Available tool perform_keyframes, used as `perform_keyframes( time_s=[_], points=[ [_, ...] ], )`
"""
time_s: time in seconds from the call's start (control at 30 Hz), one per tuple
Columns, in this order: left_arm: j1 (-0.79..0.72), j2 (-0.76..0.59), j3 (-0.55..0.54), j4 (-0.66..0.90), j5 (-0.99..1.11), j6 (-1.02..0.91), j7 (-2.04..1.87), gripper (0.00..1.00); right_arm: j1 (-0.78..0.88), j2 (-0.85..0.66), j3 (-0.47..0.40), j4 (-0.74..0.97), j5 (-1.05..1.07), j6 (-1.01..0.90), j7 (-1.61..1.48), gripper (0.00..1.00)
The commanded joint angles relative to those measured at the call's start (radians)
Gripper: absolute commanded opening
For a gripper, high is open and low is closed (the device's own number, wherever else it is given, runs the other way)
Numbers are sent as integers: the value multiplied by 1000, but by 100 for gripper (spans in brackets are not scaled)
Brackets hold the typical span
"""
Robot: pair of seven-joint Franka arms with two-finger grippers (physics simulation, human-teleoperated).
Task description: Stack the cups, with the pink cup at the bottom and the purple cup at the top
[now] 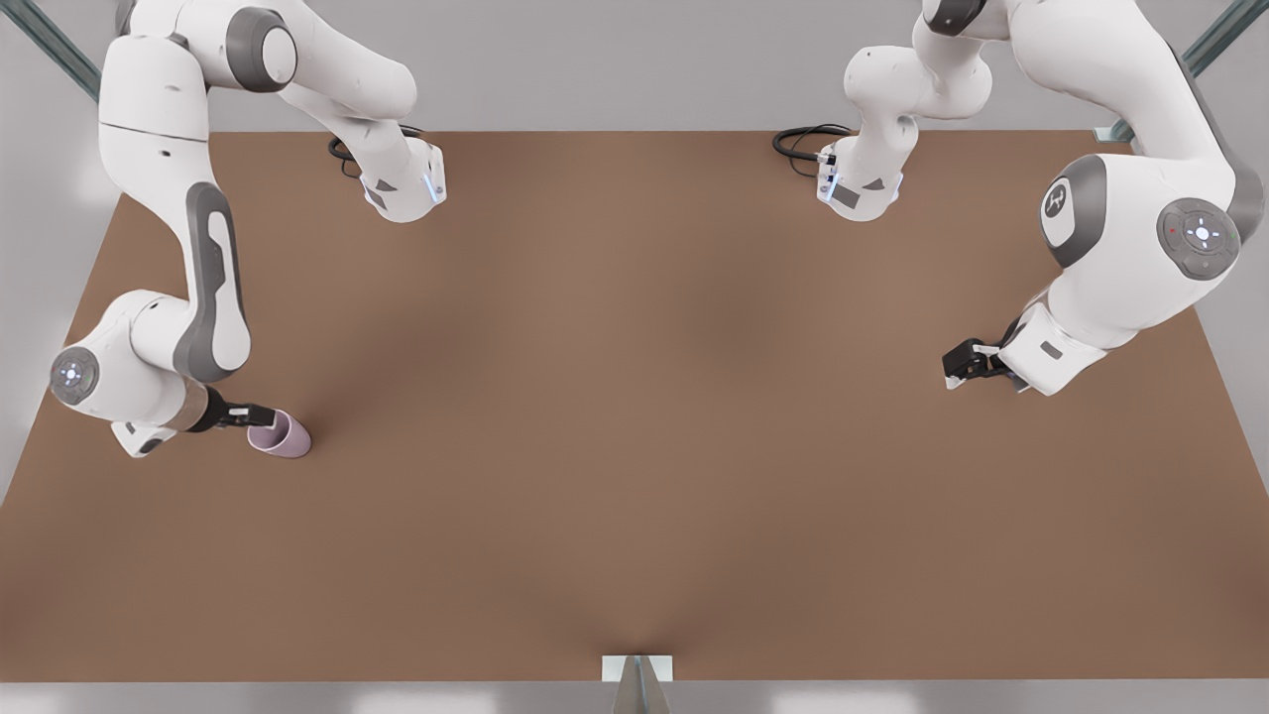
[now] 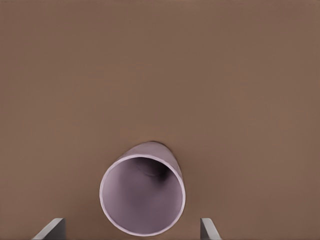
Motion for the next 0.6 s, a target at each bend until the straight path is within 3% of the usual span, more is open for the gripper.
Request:
perform_keyframes(
  time_s=[0.0,0.57],
  points=[
    [0,-1,0,1,1,-4,-6,100,-2,12,1,-3,5,40,-77,100],
    [0,0,0,-6,1,-5,-11,100,-28,101,-16,-11,-13,117,-114,100]
  ],
)
